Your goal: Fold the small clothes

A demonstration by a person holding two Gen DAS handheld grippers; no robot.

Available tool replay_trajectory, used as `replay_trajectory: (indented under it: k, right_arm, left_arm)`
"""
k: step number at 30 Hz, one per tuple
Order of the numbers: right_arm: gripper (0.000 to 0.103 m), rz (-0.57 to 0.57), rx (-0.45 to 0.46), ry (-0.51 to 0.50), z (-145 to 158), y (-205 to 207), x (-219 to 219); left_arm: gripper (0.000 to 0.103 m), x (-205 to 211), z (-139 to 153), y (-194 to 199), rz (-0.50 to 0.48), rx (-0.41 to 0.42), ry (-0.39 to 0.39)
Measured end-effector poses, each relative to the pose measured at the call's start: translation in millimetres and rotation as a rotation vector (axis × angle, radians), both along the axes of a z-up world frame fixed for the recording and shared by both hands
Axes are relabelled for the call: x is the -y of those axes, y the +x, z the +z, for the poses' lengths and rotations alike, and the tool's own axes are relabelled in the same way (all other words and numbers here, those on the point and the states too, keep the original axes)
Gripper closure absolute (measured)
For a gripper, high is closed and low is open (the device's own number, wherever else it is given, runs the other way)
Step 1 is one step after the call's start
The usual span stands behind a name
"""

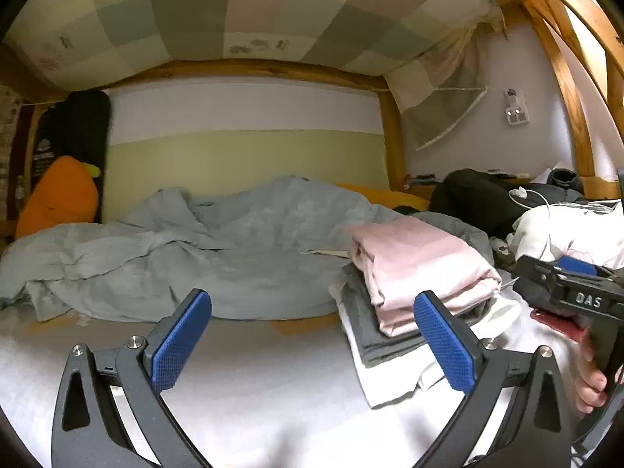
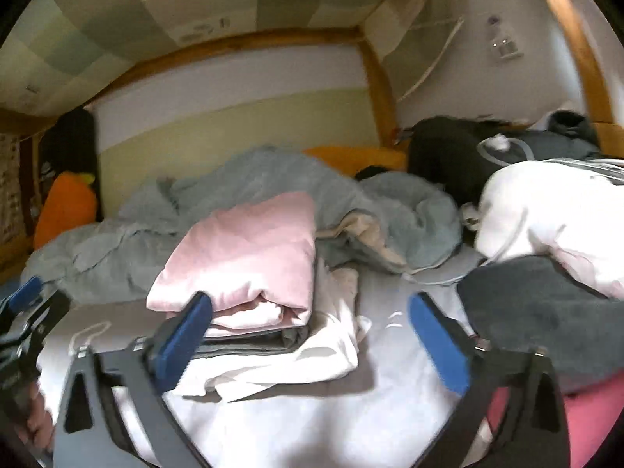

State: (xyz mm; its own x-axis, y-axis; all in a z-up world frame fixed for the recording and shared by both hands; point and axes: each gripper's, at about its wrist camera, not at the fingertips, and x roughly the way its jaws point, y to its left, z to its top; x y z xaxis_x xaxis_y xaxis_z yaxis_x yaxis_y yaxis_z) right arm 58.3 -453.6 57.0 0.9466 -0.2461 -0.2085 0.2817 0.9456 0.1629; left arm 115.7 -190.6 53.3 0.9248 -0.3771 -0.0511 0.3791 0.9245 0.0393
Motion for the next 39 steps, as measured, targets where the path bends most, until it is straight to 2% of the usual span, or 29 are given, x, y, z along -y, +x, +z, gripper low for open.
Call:
replay_trajectory:
  k: [2,5,8,15,20,25,39]
  right_arm:
    - [0.000,-0.048,0.035,-0.048,-6,-3,-7]
    - [0.000,-0.073,0.021,-0.133,-16,0,-16]
    - [0.000,-0.051,-0.010,-0.098,-20,6,-10]
    - [0.000,-0.064,0.001,-0.050,-23,2,1]
    - [0.000,-0.062,-0.041,-0.088,-25,8,-8]
    - [0.000,-0.035,-0.034,-0.136,-25,8,-19]
    - [0.000,-0.024,-0.041,-0.166,-25,8,-27]
  left_arm:
    - [0.000,-3,-13,-3,0.021,0.016,-0.016]
    - [0.000,-6,-19,0,0.058,-0.009,-0.024]
    - [0.000,-10,-20,-1,0.049,-0.015,-0.044]
    - [0.000,-7,-22,-7,0.053,0.007,-0.032]
    - [0.000,0,-22,-12,0.058,0.033,-0.003]
    - [0.000,4,-22,-15,0.064,0.045,0.018]
    - [0.000,4,-25,-1,0.066,-0.029,0.024]
